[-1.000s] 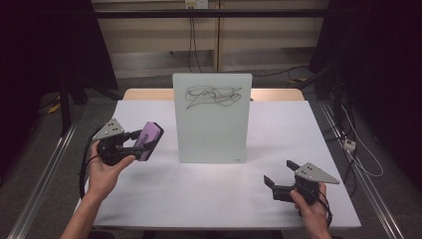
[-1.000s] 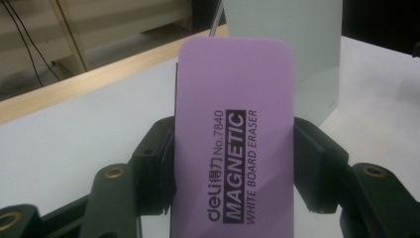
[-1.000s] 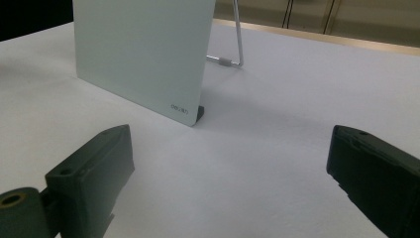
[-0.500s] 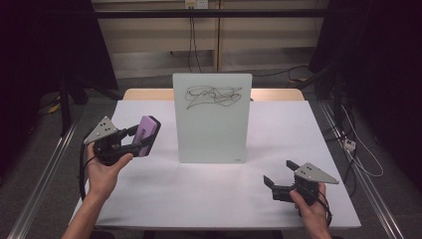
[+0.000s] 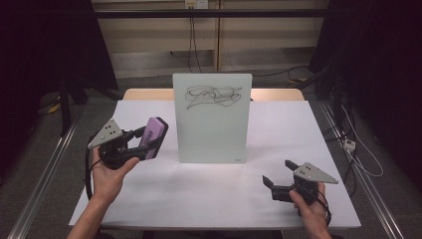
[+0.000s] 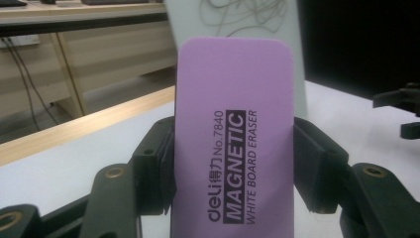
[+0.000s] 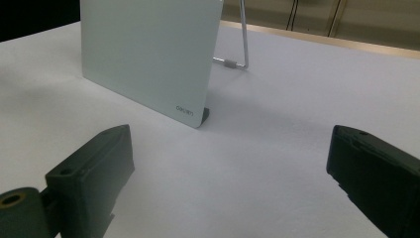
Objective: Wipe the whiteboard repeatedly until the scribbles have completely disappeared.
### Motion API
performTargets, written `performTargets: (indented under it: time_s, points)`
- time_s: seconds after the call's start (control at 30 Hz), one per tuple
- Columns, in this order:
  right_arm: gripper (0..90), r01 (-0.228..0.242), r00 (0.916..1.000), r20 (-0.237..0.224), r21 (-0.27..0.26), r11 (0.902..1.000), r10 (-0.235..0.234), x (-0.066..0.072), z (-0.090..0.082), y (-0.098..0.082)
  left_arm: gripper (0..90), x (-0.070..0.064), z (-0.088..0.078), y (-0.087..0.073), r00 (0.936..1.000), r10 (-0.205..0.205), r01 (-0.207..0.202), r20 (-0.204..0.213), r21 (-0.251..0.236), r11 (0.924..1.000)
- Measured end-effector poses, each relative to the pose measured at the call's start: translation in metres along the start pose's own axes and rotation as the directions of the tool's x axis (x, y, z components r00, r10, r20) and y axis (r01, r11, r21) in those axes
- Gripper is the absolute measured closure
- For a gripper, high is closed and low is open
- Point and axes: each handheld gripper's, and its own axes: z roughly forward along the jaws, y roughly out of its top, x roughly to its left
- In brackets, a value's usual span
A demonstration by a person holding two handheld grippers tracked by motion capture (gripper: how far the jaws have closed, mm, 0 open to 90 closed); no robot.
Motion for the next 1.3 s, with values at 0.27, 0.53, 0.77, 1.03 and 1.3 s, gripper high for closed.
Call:
performTargets:
  time_s: [0.27,0.53,0.77,1.03,1.3]
  points:
    - [4.0,-0.001,1.0000,0.001,0.006,1.0000,0.001,0.000,0.002,0.001,41.1,-0.011,0.008,0.002,1.0000,-0.006,0.006,0.007,0.003,1.0000]
    - [4.0,-0.001,1.0000,0.008,0.007,1.0000,0.001,0.000,0.003,0.000,41.2,-0.024,0.016,0.021,0.9984,0.056,-0.055,0.012,-0.010,0.9984]
    - [4.0,-0.003,1.0000,0.008,0.008,1.0000,0.003,-0.001,0.003,0.000,41.2,-0.029,0.028,0.035,0.9958,0.092,-0.092,0.006,-0.007,0.9958]
    - [4.0,-0.001,0.9999,0.010,0.007,1.0000,0.001,-0.001,0.002,0.000,41.2,-0.035,0.039,0.042,0.9931,0.117,-0.117,0.004,-0.019,0.9929]
    - [4.0,0.000,1.0000,0.010,0.008,1.0000,0.000,-0.001,0.003,0.000,41.1,-0.033,0.044,0.055,0.9921,0.124,-0.125,-0.018,-0.053,0.9908]
